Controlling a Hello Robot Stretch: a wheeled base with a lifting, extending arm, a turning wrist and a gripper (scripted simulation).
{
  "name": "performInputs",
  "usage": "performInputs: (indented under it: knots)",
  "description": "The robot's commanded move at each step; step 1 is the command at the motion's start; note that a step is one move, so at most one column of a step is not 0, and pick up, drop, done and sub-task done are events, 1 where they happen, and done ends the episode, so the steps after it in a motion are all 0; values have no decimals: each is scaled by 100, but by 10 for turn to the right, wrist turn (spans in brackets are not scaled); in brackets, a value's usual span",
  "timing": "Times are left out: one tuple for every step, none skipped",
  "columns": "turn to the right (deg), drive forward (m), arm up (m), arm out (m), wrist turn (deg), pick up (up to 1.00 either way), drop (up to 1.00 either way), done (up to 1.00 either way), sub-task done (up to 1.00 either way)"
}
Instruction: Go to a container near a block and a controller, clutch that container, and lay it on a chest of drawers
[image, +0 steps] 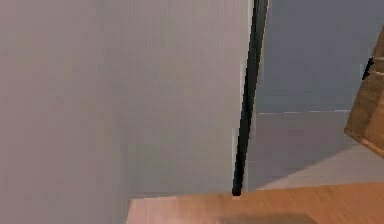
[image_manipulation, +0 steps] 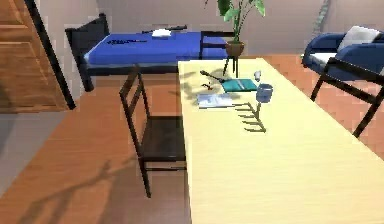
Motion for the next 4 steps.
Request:
performInputs:
  knots:
    - [330, 0, 0, 0, 0, 0, 0, 0, 0]
    - [0, 100, 0, 0, 0, 0, 0, 0, 0]
    - [0, 100, 0, 0, 0, 0, 0, 0, 0]
    - [30, 0, 0, 0, 0, 0, 0, 0, 0]
